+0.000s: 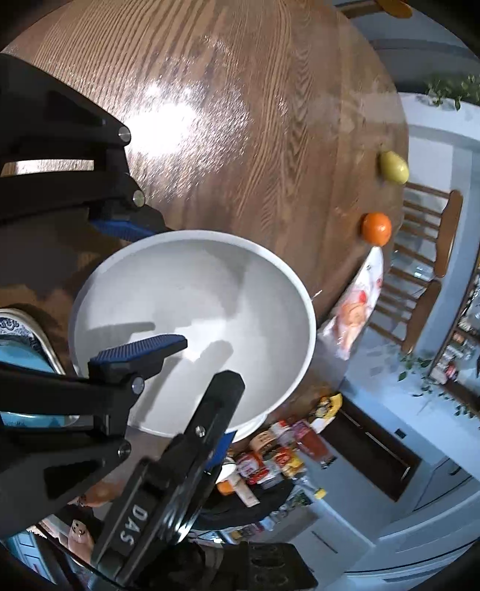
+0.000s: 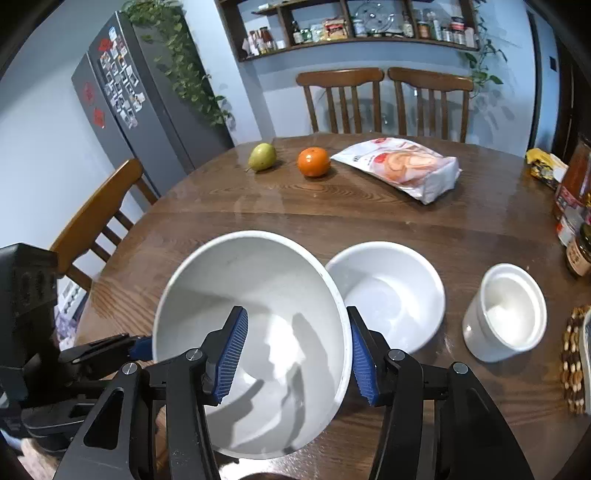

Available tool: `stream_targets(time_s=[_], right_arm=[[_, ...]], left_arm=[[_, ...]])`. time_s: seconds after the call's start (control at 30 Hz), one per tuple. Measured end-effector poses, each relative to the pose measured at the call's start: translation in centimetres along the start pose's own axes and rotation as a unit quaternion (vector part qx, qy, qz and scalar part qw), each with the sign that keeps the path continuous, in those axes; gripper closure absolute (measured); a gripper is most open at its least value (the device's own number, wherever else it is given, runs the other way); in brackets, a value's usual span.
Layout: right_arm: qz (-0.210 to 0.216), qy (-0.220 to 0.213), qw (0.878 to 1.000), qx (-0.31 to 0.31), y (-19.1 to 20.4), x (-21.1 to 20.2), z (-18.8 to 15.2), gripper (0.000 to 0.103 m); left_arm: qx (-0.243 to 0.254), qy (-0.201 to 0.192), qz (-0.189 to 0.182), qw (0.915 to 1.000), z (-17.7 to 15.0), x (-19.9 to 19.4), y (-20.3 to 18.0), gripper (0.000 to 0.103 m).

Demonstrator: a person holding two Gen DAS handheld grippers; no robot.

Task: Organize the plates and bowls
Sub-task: 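Lift the large white bowl and carry it toward the plate stack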

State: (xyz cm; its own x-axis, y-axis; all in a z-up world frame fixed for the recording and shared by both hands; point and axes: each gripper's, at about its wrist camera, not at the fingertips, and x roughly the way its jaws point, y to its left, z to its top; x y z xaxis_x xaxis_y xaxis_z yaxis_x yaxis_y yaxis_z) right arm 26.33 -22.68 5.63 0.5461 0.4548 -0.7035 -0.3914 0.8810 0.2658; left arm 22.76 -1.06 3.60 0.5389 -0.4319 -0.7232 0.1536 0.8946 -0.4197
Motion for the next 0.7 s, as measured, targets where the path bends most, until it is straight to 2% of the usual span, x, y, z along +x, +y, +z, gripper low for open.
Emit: stream_targets(time_s=[0.4, 0.7], right_arm=[[-0.018, -0.005, 0.998, 0.056, -3.4, -1.0, -3.3, 0.047], [-0.046, 0.005, 0.996, 0.072, -4.6, -1.4, -4.4, 0.047]], left_arm=[[0.044, 0.071, -0.026, 0.9962, -2.1, 3.1, -2.9, 0.058], [0.063, 0.104, -0.049, 0.9914, -3.0, 4.1, -3.9, 0.057]])
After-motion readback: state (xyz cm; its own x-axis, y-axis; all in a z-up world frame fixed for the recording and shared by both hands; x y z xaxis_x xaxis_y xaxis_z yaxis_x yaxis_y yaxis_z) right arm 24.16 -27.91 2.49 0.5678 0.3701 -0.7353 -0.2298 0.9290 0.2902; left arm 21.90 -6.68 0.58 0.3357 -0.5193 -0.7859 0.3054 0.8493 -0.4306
